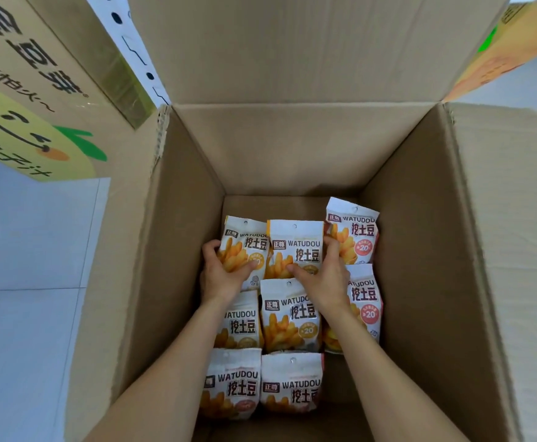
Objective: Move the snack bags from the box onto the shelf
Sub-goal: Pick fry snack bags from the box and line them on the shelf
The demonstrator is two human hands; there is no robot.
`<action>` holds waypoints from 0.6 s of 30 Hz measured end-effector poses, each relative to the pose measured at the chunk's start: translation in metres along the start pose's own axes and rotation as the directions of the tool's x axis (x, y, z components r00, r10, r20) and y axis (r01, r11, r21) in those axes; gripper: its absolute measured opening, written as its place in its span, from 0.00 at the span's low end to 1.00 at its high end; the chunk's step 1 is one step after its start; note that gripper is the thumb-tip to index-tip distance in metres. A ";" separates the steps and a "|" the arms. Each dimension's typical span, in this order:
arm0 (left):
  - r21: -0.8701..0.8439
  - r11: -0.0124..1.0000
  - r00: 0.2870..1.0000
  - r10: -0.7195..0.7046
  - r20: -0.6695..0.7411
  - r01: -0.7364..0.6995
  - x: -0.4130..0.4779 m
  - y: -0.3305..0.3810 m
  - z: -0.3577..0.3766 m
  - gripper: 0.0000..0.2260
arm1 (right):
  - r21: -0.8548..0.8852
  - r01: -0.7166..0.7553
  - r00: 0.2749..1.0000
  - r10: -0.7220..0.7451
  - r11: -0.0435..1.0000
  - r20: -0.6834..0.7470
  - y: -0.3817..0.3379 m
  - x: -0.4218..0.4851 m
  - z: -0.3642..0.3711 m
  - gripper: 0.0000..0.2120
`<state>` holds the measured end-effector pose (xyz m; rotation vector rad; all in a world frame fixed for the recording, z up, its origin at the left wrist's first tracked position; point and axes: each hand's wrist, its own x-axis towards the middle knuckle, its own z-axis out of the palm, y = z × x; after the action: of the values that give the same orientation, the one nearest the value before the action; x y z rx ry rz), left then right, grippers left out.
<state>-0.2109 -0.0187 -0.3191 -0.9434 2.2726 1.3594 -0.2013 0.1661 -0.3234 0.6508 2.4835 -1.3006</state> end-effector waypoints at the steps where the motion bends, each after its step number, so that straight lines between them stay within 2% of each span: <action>1: -0.019 1.000 1.000 0.004 -0.008 -0.004 -0.001 0.001 -0.001 0.37 | 0.020 0.005 1.000 -0.005 1.000 -0.006 0.000 -0.001 -0.001 0.31; 5: -0.055 0.998 0.998 0.013 -0.061 -0.016 -0.009 0.011 -0.007 0.40 | 0.088 0.017 1.000 -0.015 0.996 -0.024 -0.007 -0.008 -0.007 0.32; 9: -0.101 0.995 0.998 -0.013 -0.067 0.006 -0.020 0.024 -0.016 0.36 | 0.173 -0.001 1.000 0.004 0.985 -0.019 -0.020 -0.009 -0.016 0.33; 18: -0.095 0.990 0.991 0.093 -0.093 -0.101 -0.073 0.076 -0.053 0.32 | 0.289 0.050 0.998 -0.058 0.956 0.020 -0.077 -0.037 -0.075 0.29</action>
<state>-0.2072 -0.0131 -0.2017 -0.9532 2.3632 1.5132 -0.2100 0.1796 -0.2112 0.6252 2.3240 -1.7003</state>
